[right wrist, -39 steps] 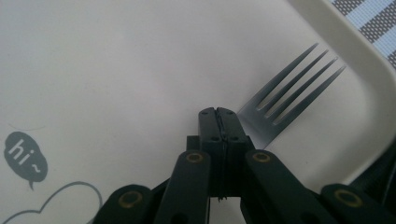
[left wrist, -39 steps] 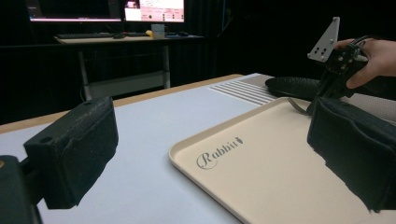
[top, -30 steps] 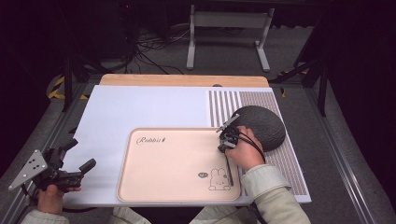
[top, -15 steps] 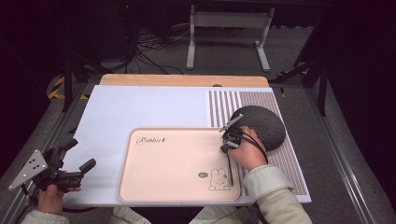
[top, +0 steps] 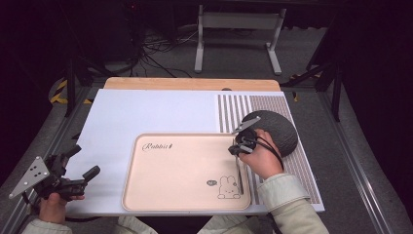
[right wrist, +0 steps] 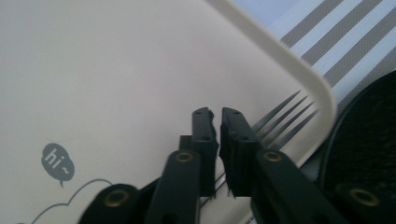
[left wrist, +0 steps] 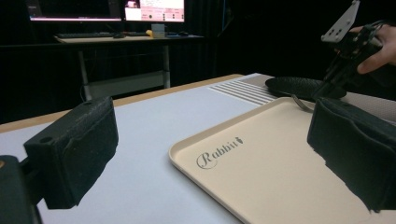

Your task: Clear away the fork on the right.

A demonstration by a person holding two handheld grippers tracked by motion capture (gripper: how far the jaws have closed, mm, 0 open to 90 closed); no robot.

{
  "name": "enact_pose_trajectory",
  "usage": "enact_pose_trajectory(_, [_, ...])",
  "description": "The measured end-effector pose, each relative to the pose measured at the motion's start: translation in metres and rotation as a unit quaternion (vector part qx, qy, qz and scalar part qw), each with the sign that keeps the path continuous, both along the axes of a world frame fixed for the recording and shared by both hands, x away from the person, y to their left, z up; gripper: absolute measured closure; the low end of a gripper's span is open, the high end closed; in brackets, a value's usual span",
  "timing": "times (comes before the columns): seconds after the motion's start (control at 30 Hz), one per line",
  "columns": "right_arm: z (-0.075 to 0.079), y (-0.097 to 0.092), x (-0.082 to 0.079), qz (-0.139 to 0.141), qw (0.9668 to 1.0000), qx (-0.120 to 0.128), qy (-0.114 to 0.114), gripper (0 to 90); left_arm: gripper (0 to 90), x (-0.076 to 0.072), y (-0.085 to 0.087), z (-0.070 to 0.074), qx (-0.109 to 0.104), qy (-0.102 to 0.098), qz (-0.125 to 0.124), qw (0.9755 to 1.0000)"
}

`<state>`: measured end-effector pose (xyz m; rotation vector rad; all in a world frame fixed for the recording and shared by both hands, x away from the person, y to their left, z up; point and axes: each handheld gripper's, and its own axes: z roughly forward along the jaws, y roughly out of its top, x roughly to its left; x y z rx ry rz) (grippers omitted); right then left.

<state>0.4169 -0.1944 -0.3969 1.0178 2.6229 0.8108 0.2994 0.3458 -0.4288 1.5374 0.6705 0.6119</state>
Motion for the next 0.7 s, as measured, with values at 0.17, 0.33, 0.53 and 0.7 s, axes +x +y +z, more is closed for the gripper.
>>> enact_pose_trajectory(0.17, [0.021, -0.013, -0.011, 0.010, 0.9976, 0.040, -0.056, 61.8, 2.7, 0.000, -0.001, 0.000, -0.006, -0.001, 0.001, 1.0000])
enact_pose_trajectory(0.33, [0.034, -0.029, -0.021, 0.012, 0.9894, 0.079, -0.122, 40.4, 2.7, 0.000, -0.001, 0.000, -0.002, -0.001, 0.001, 1.0000])
enact_pose_trajectory(0.53, [0.041, -0.045, -0.034, 0.013, 0.9802, 0.126, -0.153, 28.9, 2.7, -0.001, -0.001, 0.000, 0.000, 0.000, 0.001, 1.0000])
enact_pose_trajectory(0.7, [0.044, -0.059, -0.042, 0.003, 0.9708, 0.150, -0.187, 20.3, 2.7, -0.001, -0.001, 0.000, 0.001, 0.001, 0.001, 1.0000])
